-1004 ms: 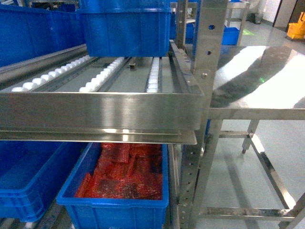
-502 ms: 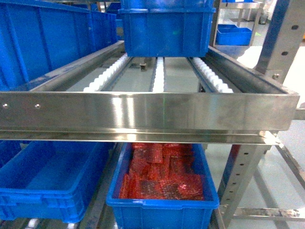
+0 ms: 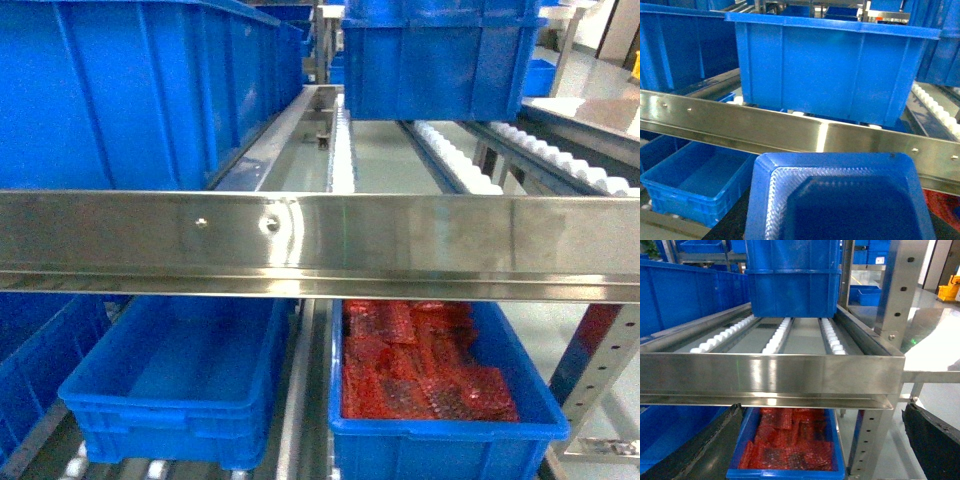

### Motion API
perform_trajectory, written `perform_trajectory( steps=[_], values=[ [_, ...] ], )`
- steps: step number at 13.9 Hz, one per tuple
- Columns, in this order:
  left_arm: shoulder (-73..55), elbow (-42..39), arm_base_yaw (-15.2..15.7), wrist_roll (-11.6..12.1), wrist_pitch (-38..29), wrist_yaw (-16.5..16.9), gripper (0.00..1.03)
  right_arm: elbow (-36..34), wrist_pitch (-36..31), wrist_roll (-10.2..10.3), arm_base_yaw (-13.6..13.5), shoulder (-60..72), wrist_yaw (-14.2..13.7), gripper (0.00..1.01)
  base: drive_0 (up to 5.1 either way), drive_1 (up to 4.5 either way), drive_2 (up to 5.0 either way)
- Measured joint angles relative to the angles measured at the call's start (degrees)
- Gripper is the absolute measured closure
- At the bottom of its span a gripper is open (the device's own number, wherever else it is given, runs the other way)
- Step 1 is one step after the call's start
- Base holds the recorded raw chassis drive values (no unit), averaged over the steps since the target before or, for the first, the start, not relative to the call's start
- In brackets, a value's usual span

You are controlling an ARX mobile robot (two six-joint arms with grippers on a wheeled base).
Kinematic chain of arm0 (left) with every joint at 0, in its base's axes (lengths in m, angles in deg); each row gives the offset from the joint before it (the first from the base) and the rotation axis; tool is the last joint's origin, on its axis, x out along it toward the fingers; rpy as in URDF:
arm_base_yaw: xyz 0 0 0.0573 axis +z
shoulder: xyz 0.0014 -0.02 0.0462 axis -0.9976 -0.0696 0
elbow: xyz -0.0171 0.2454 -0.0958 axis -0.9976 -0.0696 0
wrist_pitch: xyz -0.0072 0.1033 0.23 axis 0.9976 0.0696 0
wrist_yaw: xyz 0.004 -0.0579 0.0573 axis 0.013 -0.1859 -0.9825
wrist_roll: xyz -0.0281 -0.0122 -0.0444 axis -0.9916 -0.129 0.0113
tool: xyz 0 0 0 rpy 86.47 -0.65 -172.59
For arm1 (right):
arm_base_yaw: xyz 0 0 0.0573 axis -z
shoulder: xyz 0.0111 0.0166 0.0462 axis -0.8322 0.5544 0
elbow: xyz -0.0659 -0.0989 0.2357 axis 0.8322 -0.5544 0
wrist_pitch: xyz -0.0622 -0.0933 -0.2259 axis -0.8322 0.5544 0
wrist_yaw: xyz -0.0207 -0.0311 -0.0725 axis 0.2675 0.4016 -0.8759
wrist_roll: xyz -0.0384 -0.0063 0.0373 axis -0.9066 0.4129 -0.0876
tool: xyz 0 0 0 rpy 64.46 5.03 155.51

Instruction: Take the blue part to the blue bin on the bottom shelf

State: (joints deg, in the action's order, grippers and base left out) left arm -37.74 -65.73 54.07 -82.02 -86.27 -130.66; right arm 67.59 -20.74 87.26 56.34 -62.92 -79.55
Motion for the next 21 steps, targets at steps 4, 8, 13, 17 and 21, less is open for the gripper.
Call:
perform_trajectory(
  steps=[4, 8, 13, 17, 21],
  values=[
    [0.1, 0.0, 0.1, 0.0, 0.0, -0.4, 0.6, 0.0, 0.2, 0.0, 0.0, 0.0, 0.2, 0.03, -1.3, 0.59, 0.6],
    [0.1, 0.0, 0.0, 0.0, 0.0, -0.2, 0.6, 0.0, 0.0, 0.0, 0.0, 0.0, 0.2, 0.03, 0.0, 0.0, 0.0],
    [0.1, 0.0, 0.0, 0.0, 0.0, -0.2, 0.6, 0.0, 0.0, 0.0, 0.0, 0.0, 0.2, 0.03, 0.0, 0.0, 0.0],
    [0.1, 0.0, 0.0, 0.0, 0.0, -0.2, 0.6, 0.0, 0.0, 0.0, 0.0, 0.0, 0.2, 0.03, 0.0, 0.0, 0.0],
    [0.1, 0.0, 0.0, 0.0, 0.0, -0.2, 0.6, 0.0, 0.0, 0.0, 0.0, 0.0, 0.2, 0.03, 0.0, 0.0, 0.0]
  ],
)
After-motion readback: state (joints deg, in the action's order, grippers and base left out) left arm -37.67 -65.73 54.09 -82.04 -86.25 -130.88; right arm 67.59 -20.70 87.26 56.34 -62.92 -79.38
